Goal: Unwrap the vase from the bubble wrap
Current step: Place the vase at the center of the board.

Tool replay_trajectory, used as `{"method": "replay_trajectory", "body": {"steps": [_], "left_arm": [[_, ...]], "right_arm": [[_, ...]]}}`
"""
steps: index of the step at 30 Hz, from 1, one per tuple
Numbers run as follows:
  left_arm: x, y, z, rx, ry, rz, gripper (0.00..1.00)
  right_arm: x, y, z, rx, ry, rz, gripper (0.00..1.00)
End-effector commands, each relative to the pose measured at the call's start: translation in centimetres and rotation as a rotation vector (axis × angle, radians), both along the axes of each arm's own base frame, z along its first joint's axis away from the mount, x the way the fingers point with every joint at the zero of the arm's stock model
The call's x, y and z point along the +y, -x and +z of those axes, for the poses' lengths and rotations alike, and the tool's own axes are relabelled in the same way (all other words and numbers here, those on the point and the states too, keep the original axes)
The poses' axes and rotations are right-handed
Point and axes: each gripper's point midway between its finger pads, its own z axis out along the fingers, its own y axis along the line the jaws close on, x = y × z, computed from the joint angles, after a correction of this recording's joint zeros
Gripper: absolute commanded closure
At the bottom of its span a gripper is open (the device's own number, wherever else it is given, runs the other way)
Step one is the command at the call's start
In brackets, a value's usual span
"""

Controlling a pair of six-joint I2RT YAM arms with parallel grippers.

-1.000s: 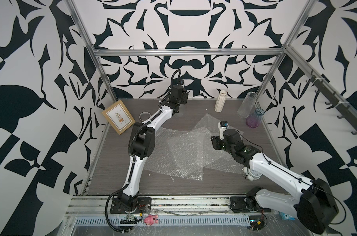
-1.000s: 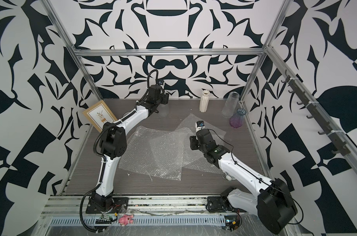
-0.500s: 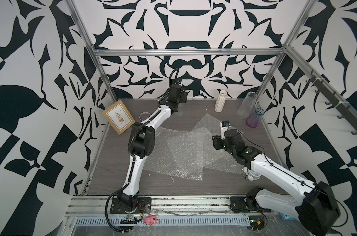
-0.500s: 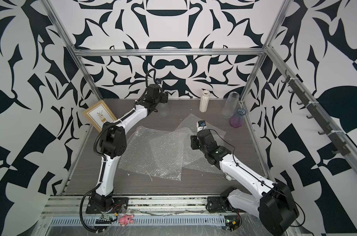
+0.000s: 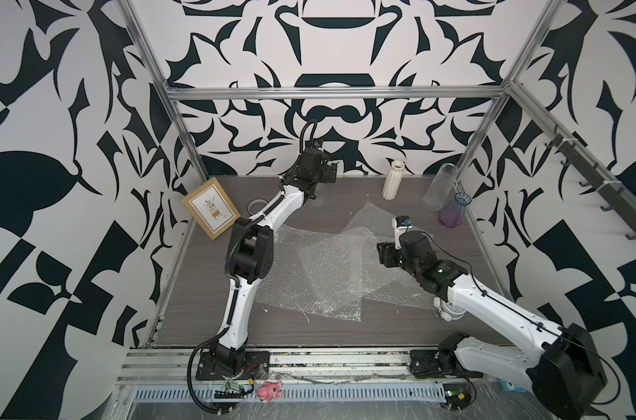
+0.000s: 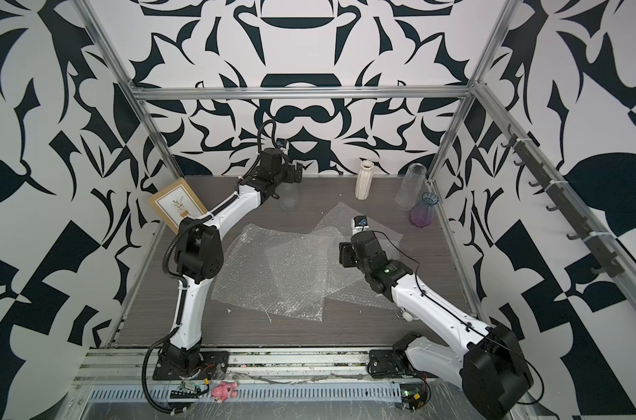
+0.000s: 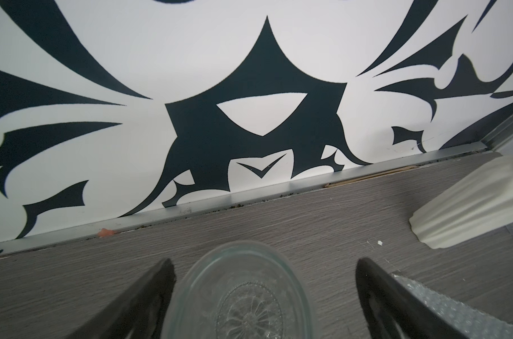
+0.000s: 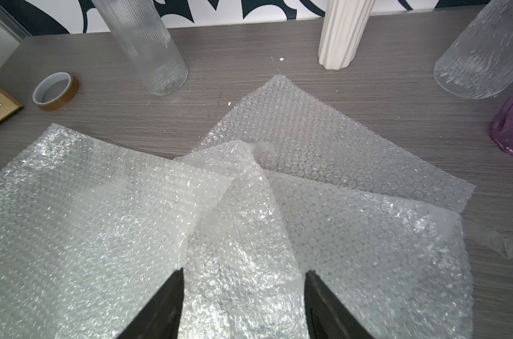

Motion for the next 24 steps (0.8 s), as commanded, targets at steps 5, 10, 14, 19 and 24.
{"method": "replay_trajectory", "body": {"steps": [5, 10, 14, 19, 24], "left_arm": [[1.6, 3.0, 8.2, -0.075, 0.067, -0.006, 0.01], [3.0, 5.0, 10.7, -0.077, 0.060, 0.003, 0.01], [4.5, 7.5, 12.5, -0.082, 0.044, 0.010, 0.01], [6.6, 11.3, 13.7, -0.084, 0.028, 0.021, 0.01], [8.9, 15.4, 13.5, -0.083, 0.020, 0.034, 0.00]], "right_arm": [[-0.3, -0.5, 3.6, -0.074, -0.015, -0.015, 0.29], [-0.4, -0.8, 4.2, -0.089, -0.003, -0.017, 0.23], [-0.1, -1.1, 4.7, -0.112, -0.010, -0.010, 0.20], [0.1, -1.3, 5.5, -0.146, -0.034, -0.005, 0.20], [0.1, -1.2, 5.8, -0.168, -0.038, 0.000, 0.18]]}}
